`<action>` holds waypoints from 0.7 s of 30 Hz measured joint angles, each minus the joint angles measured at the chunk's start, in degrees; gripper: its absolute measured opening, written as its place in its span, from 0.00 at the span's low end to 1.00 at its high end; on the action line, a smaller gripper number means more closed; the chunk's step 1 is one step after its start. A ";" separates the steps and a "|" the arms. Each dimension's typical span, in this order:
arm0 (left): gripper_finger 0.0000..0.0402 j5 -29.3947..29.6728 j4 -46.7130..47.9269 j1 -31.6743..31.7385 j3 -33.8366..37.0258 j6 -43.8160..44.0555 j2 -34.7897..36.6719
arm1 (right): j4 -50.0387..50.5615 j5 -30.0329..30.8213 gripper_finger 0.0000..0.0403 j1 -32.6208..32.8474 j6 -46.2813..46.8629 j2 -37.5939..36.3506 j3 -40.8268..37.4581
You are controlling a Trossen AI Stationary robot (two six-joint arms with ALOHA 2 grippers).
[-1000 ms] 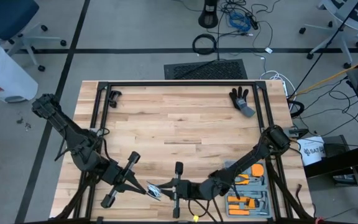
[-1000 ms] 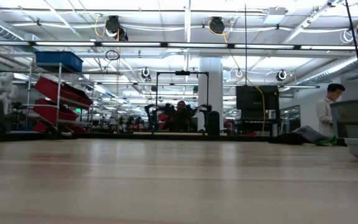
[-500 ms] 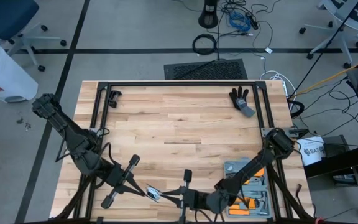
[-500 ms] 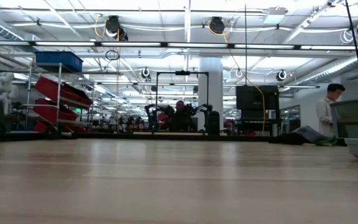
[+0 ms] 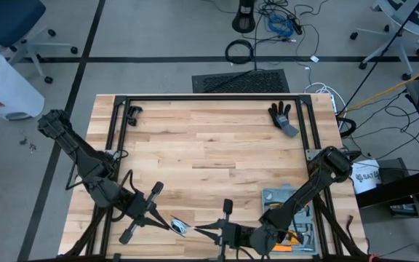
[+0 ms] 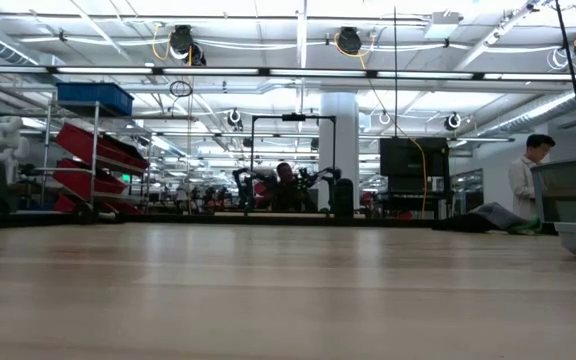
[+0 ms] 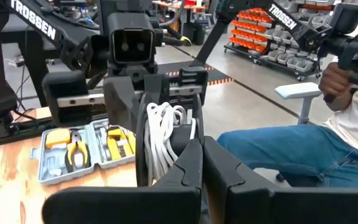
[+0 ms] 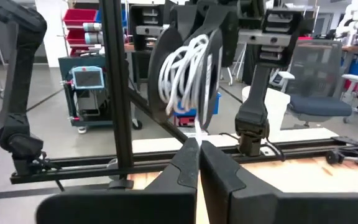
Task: Coil cords
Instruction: Coil the white cable wire onto the spool
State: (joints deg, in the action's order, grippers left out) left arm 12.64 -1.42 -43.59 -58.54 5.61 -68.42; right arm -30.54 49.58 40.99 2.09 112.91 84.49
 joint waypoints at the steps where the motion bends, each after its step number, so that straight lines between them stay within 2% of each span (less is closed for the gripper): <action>1: 0.00 0.00 -0.06 0.00 0.00 -0.01 0.00 | 0.10 -0.02 0.00 0.00 -0.43 -0.30 0.00; 21: 0.00 2.73 -0.01 0.17 -0.01 0.10 -2.09 | 1.12 -1.80 0.00 -0.83 -6.17 -3.13 1.36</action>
State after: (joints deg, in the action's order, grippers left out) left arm 15.38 -1.44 -43.42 -58.55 5.72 -70.51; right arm -29.42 47.78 40.16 -4.08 109.78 85.85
